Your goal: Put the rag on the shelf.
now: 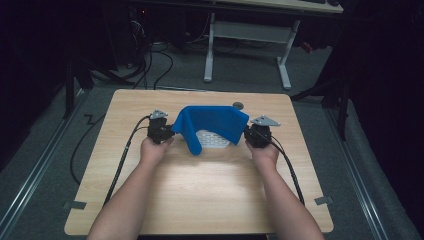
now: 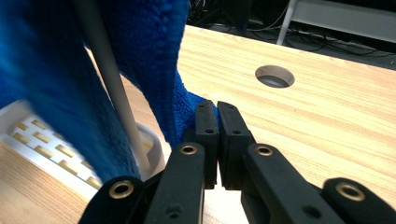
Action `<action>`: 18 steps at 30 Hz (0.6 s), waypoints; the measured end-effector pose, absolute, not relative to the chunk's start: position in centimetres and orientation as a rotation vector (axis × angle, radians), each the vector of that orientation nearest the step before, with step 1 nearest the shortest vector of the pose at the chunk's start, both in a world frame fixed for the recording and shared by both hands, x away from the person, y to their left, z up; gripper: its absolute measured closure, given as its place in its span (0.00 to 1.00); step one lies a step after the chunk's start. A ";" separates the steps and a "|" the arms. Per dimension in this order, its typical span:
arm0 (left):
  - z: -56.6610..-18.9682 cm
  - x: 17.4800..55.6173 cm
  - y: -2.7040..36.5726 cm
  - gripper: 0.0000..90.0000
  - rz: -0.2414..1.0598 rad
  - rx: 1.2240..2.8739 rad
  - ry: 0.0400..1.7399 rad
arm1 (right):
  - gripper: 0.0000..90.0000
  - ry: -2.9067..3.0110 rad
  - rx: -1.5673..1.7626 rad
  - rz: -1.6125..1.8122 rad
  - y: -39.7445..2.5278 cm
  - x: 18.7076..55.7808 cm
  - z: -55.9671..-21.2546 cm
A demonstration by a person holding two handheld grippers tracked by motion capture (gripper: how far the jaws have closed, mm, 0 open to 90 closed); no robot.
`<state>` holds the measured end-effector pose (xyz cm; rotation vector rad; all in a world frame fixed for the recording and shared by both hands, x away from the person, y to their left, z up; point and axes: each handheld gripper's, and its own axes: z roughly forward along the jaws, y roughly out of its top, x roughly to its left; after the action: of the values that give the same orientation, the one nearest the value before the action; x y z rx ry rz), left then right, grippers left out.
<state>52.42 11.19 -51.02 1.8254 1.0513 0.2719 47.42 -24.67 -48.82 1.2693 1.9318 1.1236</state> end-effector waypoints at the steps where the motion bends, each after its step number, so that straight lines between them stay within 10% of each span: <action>1: -51.1 52.4 11.1 0.96 0.271 1.825 1.052 | 0.99 1.933 1.269 1.122 -24.7 47.4 -48.9; 18: -50.4 52.2 11.8 0.77 0.322 1.787 1.084 | 0.90 1.905 1.288 1.116 -25.6 47.1 -49.0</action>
<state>52.24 11.80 -50.40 1.7869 1.0845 0.3219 47.10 -25.60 -48.99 1.2881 1.9055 1.1155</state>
